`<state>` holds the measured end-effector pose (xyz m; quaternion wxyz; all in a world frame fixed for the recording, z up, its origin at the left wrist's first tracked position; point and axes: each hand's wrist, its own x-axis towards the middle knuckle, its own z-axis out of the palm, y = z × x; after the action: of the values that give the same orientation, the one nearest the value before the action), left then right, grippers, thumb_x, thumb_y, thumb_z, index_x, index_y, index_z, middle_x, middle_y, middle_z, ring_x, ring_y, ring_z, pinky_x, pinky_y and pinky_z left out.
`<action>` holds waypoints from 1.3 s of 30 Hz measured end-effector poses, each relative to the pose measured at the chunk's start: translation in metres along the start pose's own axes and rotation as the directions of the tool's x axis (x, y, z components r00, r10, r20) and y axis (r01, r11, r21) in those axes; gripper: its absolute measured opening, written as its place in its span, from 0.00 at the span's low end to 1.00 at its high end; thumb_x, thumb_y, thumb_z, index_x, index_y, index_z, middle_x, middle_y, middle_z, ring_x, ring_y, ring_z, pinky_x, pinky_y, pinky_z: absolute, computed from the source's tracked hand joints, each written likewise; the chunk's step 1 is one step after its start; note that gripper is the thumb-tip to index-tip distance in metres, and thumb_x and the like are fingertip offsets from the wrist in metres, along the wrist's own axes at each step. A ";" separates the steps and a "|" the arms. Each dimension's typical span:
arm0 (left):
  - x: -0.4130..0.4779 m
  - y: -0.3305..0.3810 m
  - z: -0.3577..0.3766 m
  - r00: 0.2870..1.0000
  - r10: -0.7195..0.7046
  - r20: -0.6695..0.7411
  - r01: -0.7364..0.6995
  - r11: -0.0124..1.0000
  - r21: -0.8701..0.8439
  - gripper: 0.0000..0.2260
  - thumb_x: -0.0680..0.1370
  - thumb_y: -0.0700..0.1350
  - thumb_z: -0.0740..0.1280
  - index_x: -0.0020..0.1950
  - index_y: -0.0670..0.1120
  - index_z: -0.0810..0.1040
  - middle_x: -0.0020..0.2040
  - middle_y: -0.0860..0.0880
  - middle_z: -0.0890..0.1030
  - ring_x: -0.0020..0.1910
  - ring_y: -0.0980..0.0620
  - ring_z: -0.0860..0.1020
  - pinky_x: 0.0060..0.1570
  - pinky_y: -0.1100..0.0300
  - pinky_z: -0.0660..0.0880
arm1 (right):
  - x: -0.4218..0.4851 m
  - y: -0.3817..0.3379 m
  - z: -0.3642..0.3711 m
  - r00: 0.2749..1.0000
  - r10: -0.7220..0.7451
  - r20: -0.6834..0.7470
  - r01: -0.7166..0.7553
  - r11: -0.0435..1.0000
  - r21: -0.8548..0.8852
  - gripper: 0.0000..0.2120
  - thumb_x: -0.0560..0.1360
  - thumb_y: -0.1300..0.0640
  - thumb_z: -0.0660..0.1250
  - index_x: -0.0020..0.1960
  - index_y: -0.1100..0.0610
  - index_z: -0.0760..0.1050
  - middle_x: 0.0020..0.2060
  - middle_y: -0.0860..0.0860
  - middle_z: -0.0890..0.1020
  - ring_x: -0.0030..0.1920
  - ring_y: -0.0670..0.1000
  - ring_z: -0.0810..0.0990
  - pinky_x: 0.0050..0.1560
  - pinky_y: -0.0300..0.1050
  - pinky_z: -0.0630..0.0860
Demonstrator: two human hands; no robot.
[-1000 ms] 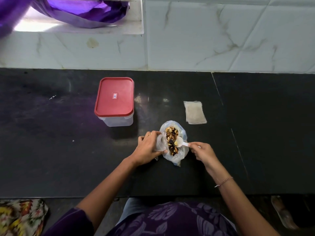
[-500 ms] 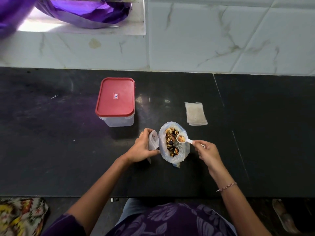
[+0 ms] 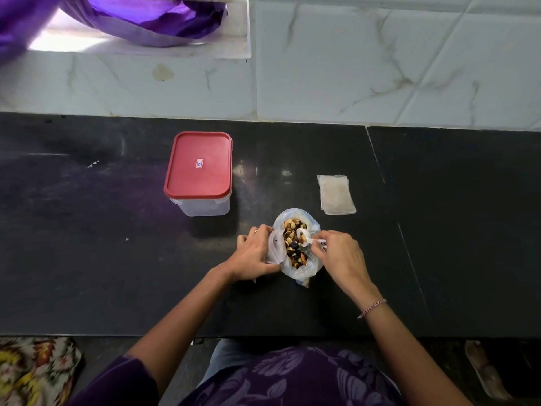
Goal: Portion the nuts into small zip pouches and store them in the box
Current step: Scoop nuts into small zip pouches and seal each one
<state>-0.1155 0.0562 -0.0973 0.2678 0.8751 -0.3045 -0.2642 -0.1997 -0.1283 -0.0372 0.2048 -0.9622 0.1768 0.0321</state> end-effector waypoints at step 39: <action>-0.011 -0.004 -0.012 0.998 -0.026 -0.054 0.019 0.991 -0.135 0.35 0.60 0.69 0.60 0.60 0.53 0.56 0.58 0.53 0.63 0.59 0.56 0.63 0.64 0.53 0.59 | -0.011 0.025 0.020 0.953 0.268 0.144 -0.304 0.854 0.423 0.12 0.78 0.52 0.64 0.58 0.53 0.79 0.47 0.48 0.81 0.42 0.43 0.76 0.39 0.37 0.72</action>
<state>-0.1138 0.0697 -0.0884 0.3314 0.8655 -0.2687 -0.2625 -0.2190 -0.1376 -0.0637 0.4165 -0.8518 0.3120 0.0598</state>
